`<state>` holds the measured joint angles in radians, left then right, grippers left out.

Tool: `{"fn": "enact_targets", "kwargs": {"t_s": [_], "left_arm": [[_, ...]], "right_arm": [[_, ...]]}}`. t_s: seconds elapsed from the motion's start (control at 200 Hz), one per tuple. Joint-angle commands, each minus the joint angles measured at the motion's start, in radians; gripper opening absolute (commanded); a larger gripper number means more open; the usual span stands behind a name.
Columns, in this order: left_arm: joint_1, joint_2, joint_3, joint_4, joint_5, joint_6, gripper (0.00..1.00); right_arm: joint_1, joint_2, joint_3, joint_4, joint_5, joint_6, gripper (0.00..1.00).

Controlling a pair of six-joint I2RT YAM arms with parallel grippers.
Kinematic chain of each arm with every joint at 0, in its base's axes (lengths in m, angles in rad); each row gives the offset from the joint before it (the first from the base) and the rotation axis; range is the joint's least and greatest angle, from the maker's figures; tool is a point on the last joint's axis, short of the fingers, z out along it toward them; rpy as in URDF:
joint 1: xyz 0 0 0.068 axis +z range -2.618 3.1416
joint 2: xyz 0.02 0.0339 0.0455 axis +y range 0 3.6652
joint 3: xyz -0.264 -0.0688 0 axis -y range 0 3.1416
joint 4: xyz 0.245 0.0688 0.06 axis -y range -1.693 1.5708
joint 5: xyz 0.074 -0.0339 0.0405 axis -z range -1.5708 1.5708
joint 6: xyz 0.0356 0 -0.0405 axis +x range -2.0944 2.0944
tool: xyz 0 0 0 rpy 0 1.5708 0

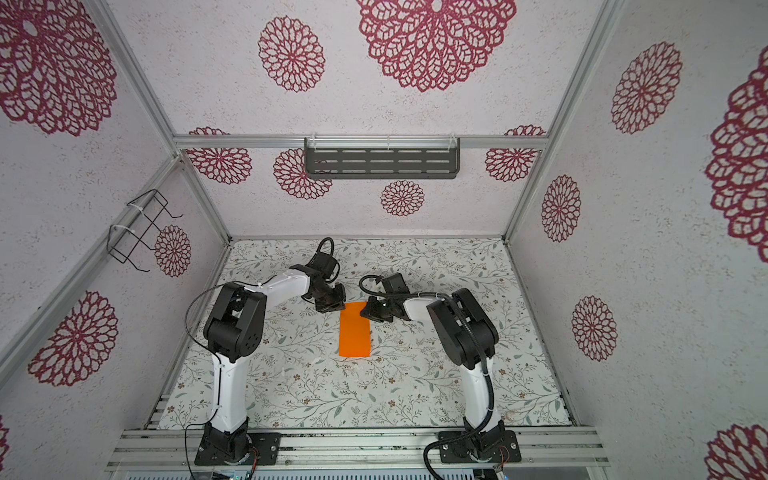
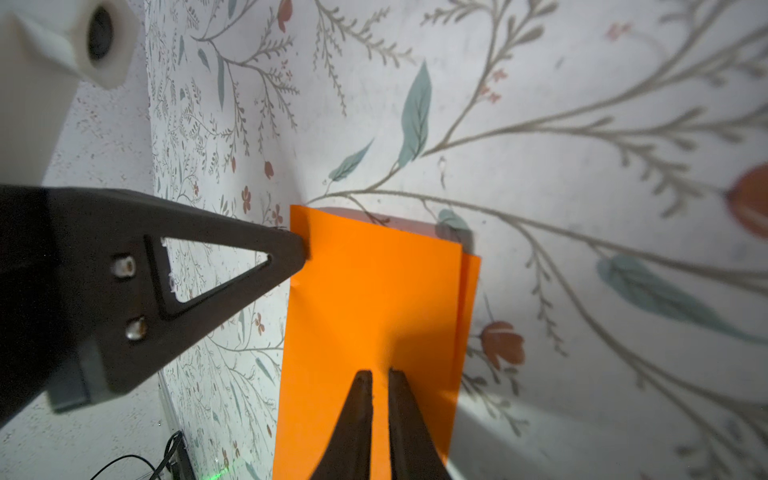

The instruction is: Fold a paper plane with a square sheet of paper (pick it up from the middle)

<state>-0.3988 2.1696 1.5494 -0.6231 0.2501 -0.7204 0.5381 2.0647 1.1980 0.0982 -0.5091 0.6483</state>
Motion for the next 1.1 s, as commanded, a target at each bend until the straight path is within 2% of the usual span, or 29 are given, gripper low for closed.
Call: {"fn": "enact_targets", "kwargs": {"t_s": [0.0, 0.305, 0.48, 0.685, 0.831, 0.991, 1.096], "left_arm": [[0.038, 0.009, 0.004, -0.028, -0.046, -0.016, 0.08], [0.075, -0.125, -0.046, 0.066, 0.064, -0.025, 0.11], [0.086, -0.167, -0.123, 0.141, 0.131, -0.052, 0.11], [0.112, -0.195, -0.210, 0.191, 0.130, -0.098, 0.15], [0.141, -0.273, -0.288, 0.240, 0.132, -0.140, 0.21], [0.174, -0.310, -0.350, 0.277, 0.135, -0.168, 0.25], [0.186, -0.319, -0.371, 0.287, 0.135, -0.175, 0.27]], "right_arm": [[-0.008, 0.067, -0.005, -0.157, 0.116, -0.070, 0.15], [-0.008, 0.043, 0.086, -0.246, 0.121, -0.313, 0.16], [-0.003, -0.013, 0.147, -0.276, 0.068, -0.423, 0.17], [0.032, -0.088, 0.169, -0.266, 0.067, -0.351, 0.19], [0.100, -0.134, 0.142, -0.256, 0.151, -0.260, 0.21], [0.172, -0.126, 0.137, -0.270, 0.225, -0.205, 0.21], [0.198, -0.104, 0.142, -0.269, 0.212, -0.198, 0.21]]}}
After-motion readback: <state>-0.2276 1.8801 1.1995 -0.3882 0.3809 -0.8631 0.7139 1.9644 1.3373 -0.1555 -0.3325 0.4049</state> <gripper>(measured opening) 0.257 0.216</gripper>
